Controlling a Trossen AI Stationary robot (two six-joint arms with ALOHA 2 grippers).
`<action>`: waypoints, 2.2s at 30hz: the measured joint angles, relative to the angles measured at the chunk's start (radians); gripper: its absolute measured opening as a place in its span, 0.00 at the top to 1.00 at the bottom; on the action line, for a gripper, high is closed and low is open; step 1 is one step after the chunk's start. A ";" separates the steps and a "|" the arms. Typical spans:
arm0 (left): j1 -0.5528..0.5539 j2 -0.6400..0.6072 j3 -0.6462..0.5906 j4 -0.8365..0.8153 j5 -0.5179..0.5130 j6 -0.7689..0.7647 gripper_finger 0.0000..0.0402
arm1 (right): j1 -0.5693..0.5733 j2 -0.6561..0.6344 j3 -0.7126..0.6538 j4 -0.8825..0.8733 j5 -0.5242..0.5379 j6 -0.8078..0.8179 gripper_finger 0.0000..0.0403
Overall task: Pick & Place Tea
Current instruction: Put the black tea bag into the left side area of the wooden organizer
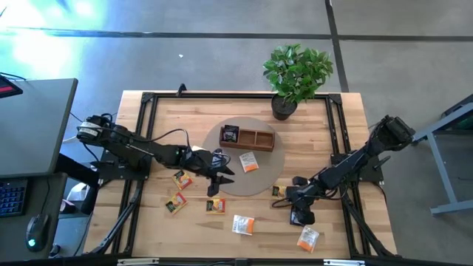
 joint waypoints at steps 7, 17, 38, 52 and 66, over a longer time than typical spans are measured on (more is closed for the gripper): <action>0.000 0.000 0.000 -0.019 -0.046 0.000 0.64 | -0.002 0.069 0.007 0.029 -0.045 -0.008 0.80; 0.000 0.000 0.000 -0.022 -0.057 0.000 0.64 | -0.001 0.059 0.000 0.022 -0.035 -0.048 0.99; 0.000 -0.207 0.000 -0.297 -0.211 0.000 0.64 | -0.053 -0.133 0.001 0.270 0.382 -0.349 1.00; 0.000 -0.526 -0.001 -0.665 -0.444 0.000 0.64 | -0.478 0.132 0.227 0.725 0.350 -1.005 1.00; 0.000 -0.558 -0.001 -0.777 -0.444 0.000 0.64 | -0.772 0.345 0.653 0.198 0.142 -1.127 1.00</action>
